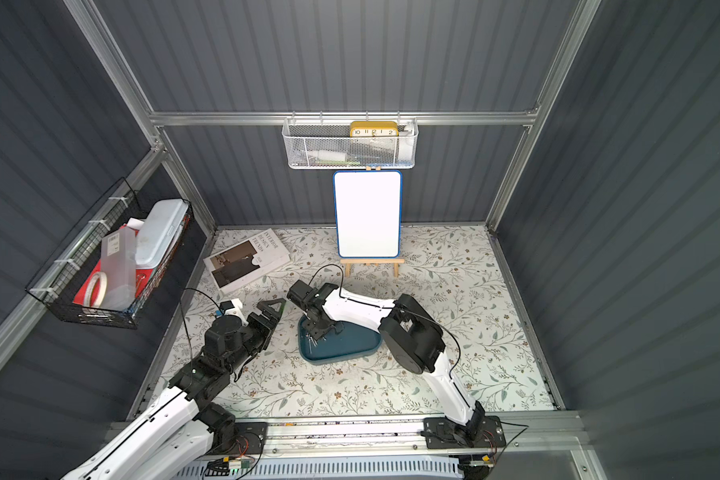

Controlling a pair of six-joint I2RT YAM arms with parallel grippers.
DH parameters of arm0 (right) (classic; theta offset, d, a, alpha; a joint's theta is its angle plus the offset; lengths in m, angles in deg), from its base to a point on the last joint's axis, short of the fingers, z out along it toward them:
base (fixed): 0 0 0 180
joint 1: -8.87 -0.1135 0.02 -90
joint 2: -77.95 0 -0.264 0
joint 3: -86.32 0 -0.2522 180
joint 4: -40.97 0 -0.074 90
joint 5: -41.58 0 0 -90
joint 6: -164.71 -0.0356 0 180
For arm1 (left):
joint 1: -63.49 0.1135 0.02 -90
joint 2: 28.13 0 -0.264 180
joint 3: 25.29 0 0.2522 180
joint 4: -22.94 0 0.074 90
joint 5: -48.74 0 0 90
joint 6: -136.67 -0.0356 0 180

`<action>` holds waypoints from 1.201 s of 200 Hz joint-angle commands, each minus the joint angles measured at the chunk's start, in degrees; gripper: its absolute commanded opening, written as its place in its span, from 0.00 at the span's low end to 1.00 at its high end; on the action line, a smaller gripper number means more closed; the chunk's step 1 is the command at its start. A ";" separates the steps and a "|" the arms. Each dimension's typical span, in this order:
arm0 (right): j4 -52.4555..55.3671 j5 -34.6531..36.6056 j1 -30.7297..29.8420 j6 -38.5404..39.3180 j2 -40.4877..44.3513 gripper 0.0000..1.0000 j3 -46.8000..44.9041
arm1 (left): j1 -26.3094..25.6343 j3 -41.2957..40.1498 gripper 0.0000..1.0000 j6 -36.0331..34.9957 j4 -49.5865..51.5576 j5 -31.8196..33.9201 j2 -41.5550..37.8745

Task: Take out the screws from the storage box
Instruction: Pick up the screw from the storage box.

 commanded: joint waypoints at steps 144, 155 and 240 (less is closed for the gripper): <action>1.88 3.37 0.45 -2.46 -2.40 0.11 -0.58 | -0.18 -1.30 0.99 1.44 0.28 -0.96 -0.10; 1.92 3.19 0.45 -2.02 -1.28 0.10 -0.67 | -0.18 -1.16 1.00 1.29 0.35 -1.05 0.08; 3.12 3.34 0.48 -2.51 6.90 0.06 -3.14 | -0.16 -0.05 0.99 0.98 -0.18 -1.40 1.82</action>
